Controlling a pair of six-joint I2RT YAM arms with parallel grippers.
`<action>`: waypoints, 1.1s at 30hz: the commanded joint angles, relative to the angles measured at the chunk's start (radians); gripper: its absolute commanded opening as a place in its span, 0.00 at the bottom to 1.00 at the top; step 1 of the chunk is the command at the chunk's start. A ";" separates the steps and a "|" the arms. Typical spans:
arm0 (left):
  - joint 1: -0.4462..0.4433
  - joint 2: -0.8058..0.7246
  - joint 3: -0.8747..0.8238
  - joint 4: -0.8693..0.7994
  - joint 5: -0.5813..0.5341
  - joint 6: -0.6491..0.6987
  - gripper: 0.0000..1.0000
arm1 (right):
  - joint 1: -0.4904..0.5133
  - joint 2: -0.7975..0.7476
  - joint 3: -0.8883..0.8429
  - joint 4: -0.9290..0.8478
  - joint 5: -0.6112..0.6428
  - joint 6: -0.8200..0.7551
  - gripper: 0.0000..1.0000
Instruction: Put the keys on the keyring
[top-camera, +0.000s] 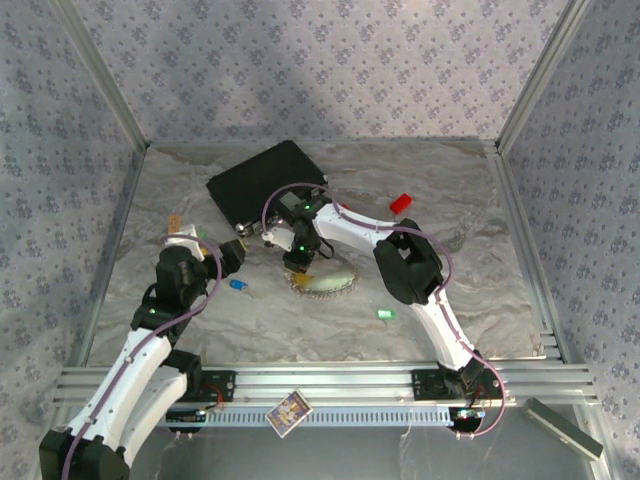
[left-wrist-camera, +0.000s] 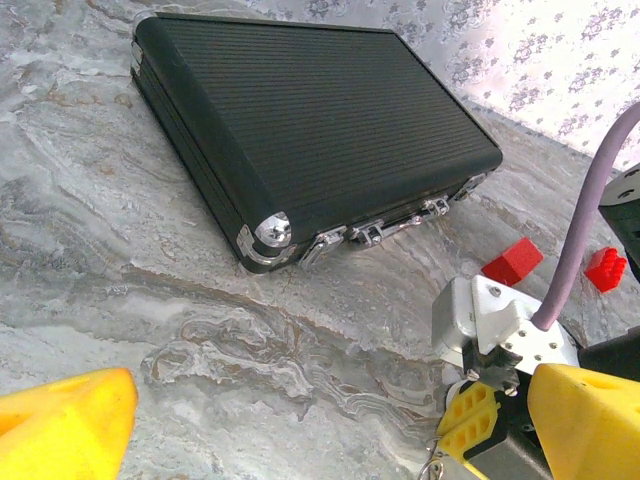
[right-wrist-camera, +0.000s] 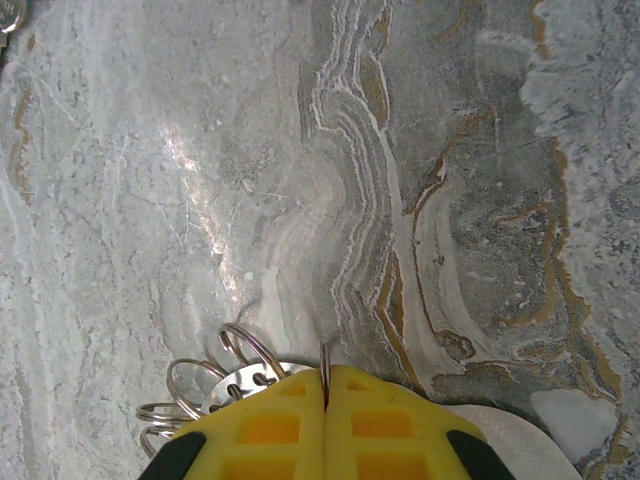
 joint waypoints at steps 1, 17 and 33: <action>0.005 -0.018 0.000 -0.015 -0.015 -0.013 1.00 | 0.008 0.028 -0.001 -0.016 0.023 -0.009 0.04; 0.005 -0.036 0.073 -0.045 0.016 0.099 0.90 | -0.003 -0.296 -0.295 0.300 -0.012 -0.038 0.00; -0.004 0.072 0.253 -0.049 0.281 0.513 0.65 | -0.076 -0.653 -0.614 0.615 -0.224 -0.049 0.00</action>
